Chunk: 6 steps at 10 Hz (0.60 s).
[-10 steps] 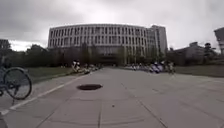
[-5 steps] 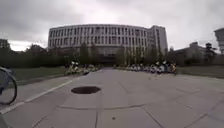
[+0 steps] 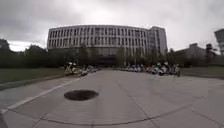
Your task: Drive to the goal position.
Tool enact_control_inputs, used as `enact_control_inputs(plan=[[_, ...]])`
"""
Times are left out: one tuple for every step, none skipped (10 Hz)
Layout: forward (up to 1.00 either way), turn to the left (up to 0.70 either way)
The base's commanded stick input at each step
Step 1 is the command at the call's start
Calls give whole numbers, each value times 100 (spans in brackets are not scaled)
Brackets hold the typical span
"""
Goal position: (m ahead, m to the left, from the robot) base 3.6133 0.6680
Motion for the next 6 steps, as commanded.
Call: enact_control_inputs(plan=[[70, 0], [70, 0], [70, 0], [70, 0], [70, 0], [70, 0]])
